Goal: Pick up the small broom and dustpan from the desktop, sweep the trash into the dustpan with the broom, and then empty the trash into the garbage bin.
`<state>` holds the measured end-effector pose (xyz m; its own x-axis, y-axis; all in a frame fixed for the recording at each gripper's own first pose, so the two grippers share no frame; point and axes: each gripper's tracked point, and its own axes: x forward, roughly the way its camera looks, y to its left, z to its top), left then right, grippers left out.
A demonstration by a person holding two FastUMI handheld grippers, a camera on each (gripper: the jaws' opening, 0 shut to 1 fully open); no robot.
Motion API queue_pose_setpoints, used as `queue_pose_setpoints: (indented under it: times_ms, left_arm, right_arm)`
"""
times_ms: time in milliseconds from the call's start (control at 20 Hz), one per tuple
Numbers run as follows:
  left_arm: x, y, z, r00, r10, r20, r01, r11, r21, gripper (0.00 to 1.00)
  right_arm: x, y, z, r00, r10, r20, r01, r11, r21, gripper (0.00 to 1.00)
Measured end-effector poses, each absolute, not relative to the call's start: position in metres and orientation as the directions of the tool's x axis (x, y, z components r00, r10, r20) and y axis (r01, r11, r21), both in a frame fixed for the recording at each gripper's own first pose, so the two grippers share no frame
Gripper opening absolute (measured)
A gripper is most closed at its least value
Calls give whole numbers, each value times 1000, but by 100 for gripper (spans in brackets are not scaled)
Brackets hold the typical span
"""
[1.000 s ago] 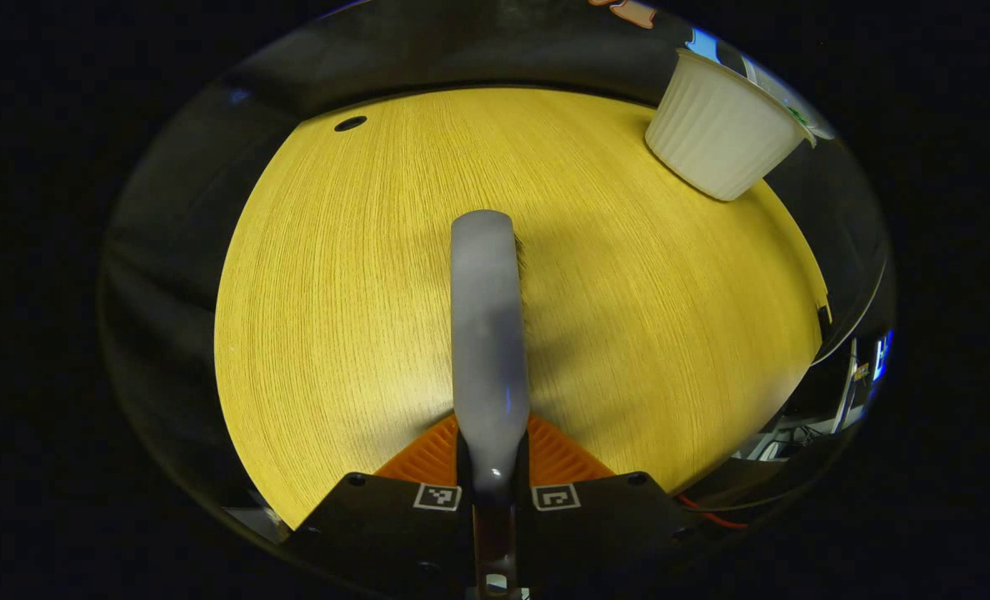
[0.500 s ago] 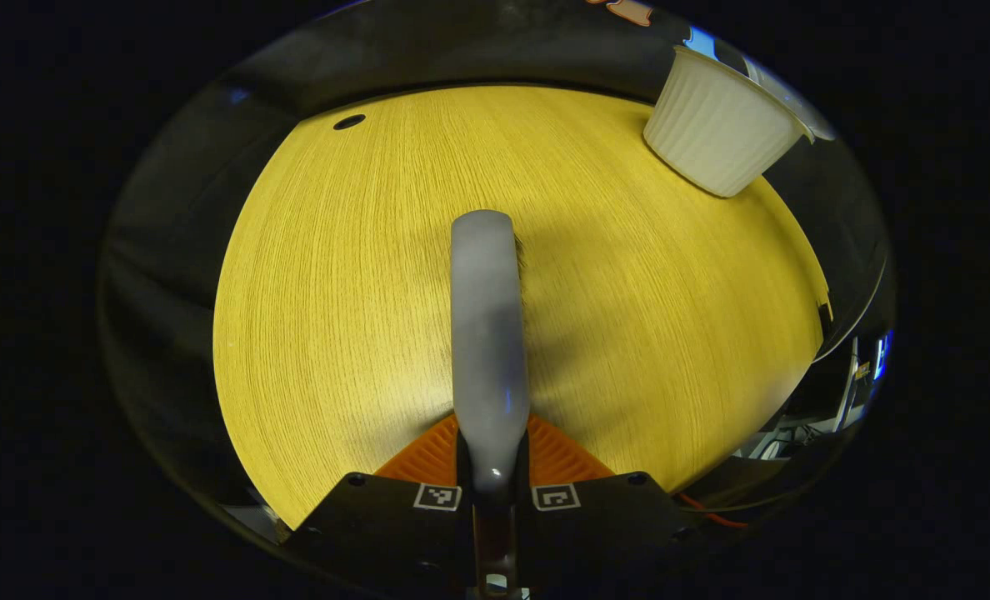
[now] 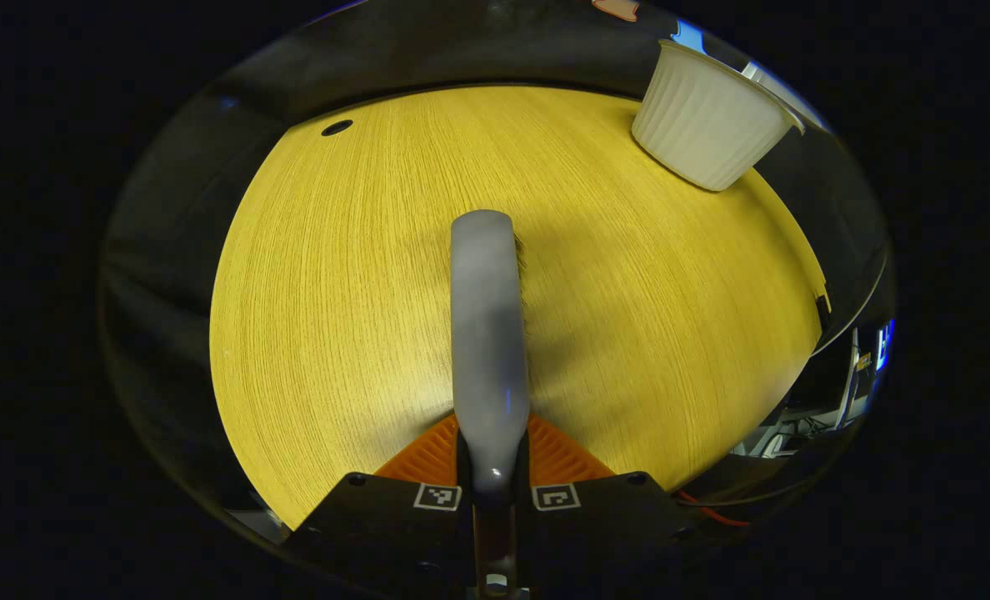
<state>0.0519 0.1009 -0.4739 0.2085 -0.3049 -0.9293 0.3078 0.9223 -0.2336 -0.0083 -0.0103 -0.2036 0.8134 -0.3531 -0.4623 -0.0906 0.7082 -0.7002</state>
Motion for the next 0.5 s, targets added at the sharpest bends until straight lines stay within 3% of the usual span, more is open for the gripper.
queue_pose_setpoints:
  times_ms: [250, 500]
  left_arm:
    - [52, 102, -474, 211, -307, -928, 323, 918, -230, 16]
    - [51, 105, -470, 205, -309, -929, 330, 915, -231, 16]
  right_arm:
    - [-25, 14, -207, 799, -266, -539, -27, 880, -474, 25]
    - [-35, 50, -210, 801, -157, -578, -5, 963, -270, 24]
